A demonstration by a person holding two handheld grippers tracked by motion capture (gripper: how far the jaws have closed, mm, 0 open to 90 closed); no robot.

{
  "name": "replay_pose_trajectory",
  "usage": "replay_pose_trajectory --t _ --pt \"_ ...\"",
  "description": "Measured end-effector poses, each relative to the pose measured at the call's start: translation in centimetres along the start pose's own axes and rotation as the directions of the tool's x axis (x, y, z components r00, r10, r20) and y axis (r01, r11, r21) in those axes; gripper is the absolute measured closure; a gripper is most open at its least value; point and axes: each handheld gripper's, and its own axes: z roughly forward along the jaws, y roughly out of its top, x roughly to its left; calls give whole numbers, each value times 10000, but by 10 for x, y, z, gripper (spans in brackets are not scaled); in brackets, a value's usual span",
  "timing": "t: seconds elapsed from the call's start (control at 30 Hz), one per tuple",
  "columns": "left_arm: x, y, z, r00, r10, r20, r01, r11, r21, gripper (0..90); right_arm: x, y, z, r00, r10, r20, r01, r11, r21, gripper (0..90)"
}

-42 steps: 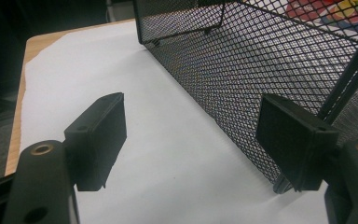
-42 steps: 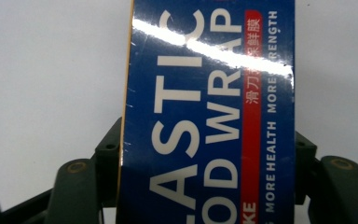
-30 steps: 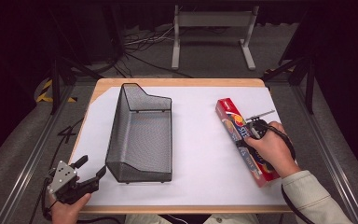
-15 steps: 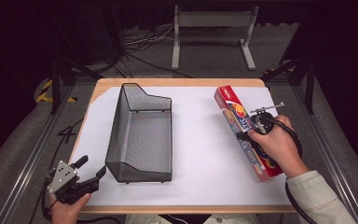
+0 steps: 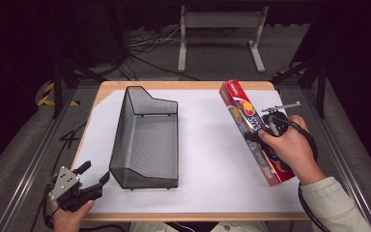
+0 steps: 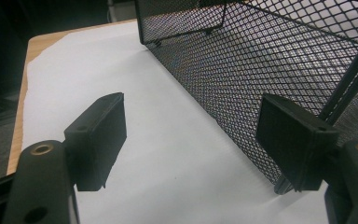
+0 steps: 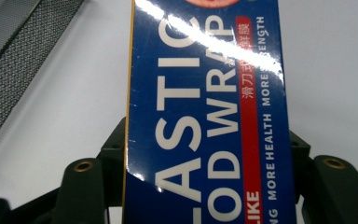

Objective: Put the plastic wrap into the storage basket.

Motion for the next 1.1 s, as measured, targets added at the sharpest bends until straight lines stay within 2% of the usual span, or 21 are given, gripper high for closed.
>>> replay_pose_trajectory --t 0.27,0.7,0.93,1.07,1.1 --pt "0 0 -1 10000 7 -18 -7 10000 4 250 14 8 -2 9993 -102 -362 103 9999 46 398" --pt "0 0 -1 10000 5 -31 -5 10000 5 250 59 29 2 9925 -337 -1172 341 9994 12 397" --pt "1 0 -1 10000 55 -25 -55 10000 -18 250 83 40 5 9887 -414 -1444 407 9991 -79 396" --pt "1 0 -1 10000 53 -12 -53 10000 -26 250 98 45 7 9864 -604 -1529 601 9982 -67 396" --pt "1 0 -1 10000 53 -12 -53 10000 -26 250 98 45 7 9864 -604 -1529 601 9982 -67 396"
